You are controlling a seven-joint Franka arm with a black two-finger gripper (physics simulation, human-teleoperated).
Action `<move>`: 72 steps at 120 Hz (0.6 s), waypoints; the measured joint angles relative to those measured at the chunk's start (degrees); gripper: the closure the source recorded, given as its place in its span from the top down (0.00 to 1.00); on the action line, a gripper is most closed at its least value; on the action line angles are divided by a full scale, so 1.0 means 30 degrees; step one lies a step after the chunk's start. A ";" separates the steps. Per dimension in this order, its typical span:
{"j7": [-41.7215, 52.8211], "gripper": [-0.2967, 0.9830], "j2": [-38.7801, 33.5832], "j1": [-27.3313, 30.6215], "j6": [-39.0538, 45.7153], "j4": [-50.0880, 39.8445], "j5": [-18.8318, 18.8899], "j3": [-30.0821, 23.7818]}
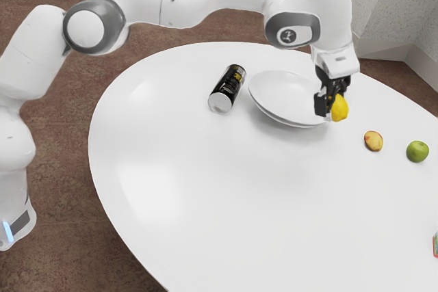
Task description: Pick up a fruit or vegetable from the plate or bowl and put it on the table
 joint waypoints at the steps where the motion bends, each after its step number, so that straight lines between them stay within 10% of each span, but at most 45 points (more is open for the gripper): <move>1: -0.0174 0.53 -0.0078 -0.0040 -0.0263 -0.0227 -0.0047 -0.0047; 33: -0.5047 0.52 -0.1257 -0.0209 -0.4698 -0.3664 -0.2025 -0.0207; 72: -0.8579 0.74 -0.1231 -0.0285 -0.6065 -0.3631 -0.2389 -0.0084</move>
